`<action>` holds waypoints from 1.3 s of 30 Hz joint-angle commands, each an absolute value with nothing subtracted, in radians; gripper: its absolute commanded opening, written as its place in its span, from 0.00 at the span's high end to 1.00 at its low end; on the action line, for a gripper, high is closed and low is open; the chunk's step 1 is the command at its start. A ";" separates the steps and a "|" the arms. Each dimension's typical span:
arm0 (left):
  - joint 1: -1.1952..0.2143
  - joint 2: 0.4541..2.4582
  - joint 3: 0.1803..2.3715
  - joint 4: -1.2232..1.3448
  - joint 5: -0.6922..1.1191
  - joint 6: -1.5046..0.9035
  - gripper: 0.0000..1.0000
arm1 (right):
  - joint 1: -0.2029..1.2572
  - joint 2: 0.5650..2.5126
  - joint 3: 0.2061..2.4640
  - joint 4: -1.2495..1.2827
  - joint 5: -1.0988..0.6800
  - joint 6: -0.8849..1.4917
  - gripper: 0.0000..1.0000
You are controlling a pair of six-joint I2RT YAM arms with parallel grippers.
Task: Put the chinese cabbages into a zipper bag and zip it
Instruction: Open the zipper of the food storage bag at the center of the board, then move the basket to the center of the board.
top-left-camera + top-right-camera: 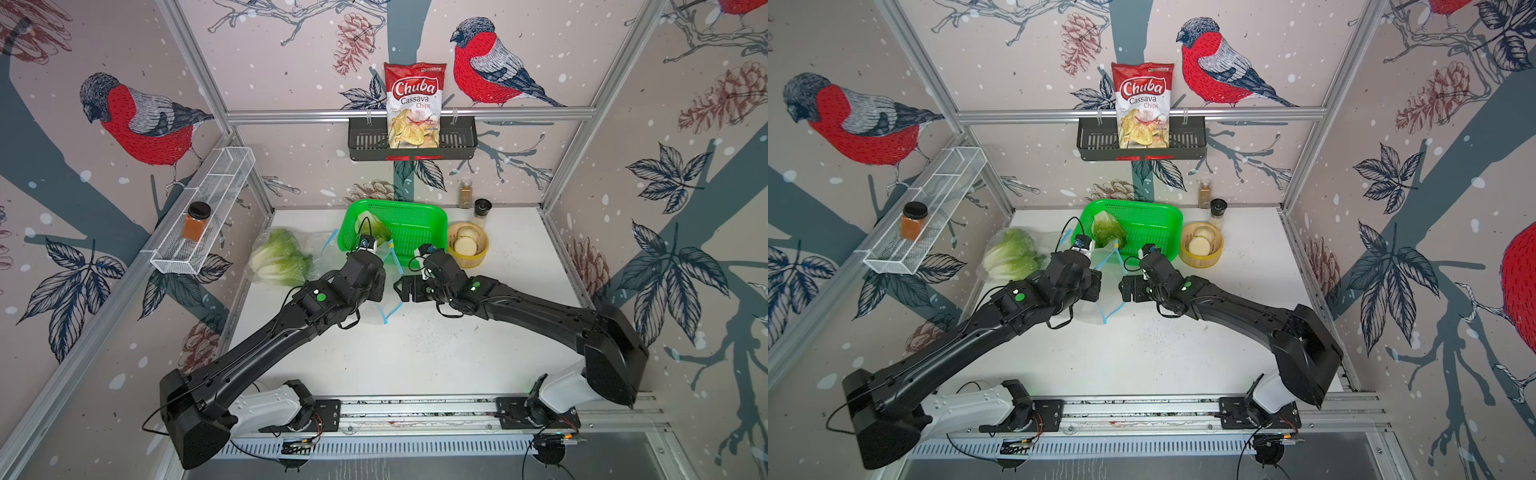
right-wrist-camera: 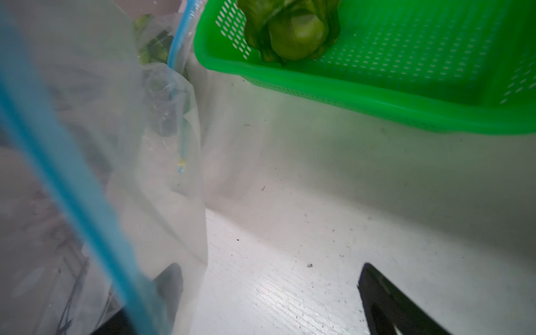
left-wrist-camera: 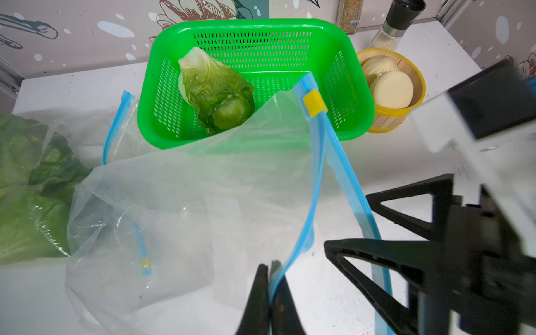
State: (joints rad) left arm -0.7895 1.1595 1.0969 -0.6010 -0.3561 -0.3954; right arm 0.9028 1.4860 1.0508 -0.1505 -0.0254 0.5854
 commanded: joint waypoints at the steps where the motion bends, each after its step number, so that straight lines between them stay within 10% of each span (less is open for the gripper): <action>1: -0.790 1.174 1.088 -0.546 -0.349 -0.405 1.00 | 0.899 1.410 1.052 -0.156 -0.058 0.551 0.02; 15: -0.788 1.170 1.063 -0.530 -0.363 -0.404 0.98 | 0.586 1.457 1.025 -0.151 0.088 0.604 0.00; 27: -0.779 1.099 1.040 -0.562 -0.391 -0.405 0.93 | 0.580 1.883 1.379 -0.338 0.277 0.546 0.00; 39: -0.733 1.056 1.012 -0.550 -0.388 -0.399 0.92 | 0.558 1.839 1.298 -0.370 0.356 0.516 0.00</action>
State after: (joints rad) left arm -0.7422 1.0622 1.0172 -0.5621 -0.3809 -0.3962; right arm 0.5659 1.8660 1.3220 -0.3370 0.3080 0.5335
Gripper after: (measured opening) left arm 0.085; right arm 0.998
